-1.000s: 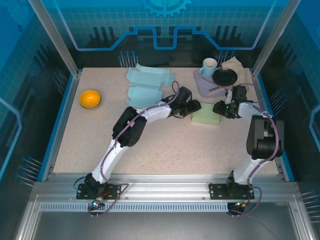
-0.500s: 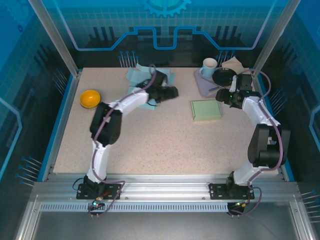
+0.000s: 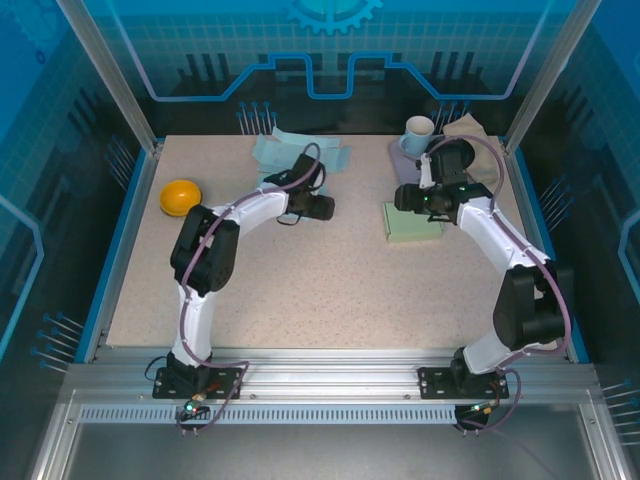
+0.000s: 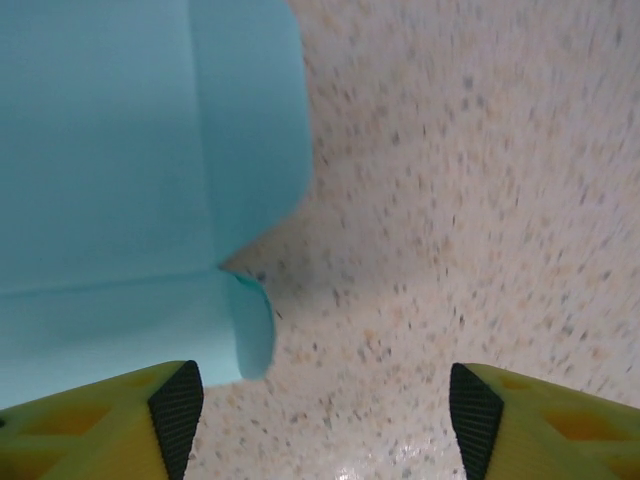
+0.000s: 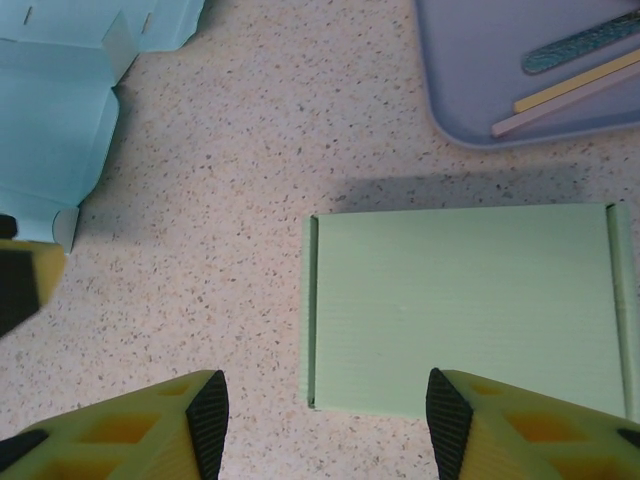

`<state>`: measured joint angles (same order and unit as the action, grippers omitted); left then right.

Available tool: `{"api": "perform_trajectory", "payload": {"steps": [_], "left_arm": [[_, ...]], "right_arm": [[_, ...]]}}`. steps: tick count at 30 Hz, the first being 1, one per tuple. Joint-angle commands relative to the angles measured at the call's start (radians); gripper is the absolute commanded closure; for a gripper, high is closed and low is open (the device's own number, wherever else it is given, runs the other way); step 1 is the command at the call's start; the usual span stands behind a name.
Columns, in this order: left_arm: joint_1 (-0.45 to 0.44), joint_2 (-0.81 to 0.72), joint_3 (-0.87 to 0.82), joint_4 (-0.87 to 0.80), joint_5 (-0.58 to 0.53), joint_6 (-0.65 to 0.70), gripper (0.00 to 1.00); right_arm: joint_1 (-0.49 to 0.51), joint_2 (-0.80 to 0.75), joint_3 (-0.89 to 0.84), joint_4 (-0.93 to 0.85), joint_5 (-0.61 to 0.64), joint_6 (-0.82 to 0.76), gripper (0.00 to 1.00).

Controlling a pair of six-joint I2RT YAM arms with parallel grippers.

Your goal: Fold the paper box

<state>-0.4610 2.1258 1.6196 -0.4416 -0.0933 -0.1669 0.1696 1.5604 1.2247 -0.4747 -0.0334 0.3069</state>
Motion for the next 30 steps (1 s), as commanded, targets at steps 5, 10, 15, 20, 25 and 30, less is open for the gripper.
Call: {"api": "perform_trajectory", "payload": {"steps": [5, 10, 15, 20, 25, 30], "left_arm": [[0.006, 0.076, 0.012, 0.01, -0.209, 0.071, 0.57], [-0.004, 0.098, 0.031, 0.037, -0.215, 0.107, 0.79], [-0.061, -0.028, -0.061, 0.026, -0.223, 0.077, 1.0], [-0.099, -0.378, -0.347, -0.059, -0.211, -0.238, 1.0], [-0.257, -0.727, -0.678, -0.106, -0.235, -0.571, 1.0], [-0.495, -0.858, -0.836, -0.127, -0.292, -0.82, 1.0]], "right_arm": [[0.038, -0.085, -0.023, -0.04, -0.03, -0.006, 0.43], [0.042, -0.141, -0.045, -0.055, -0.041, -0.011, 0.43], [0.042, -0.2, -0.05, -0.108, -0.034, -0.031, 0.43], [0.043, -0.305, -0.065, -0.174, -0.046, -0.048, 0.43], [0.071, -0.401, -0.119, -0.23, -0.083, -0.002, 0.42], [0.182, -0.457, -0.232, -0.187, -0.076, 0.08, 0.42]]}}
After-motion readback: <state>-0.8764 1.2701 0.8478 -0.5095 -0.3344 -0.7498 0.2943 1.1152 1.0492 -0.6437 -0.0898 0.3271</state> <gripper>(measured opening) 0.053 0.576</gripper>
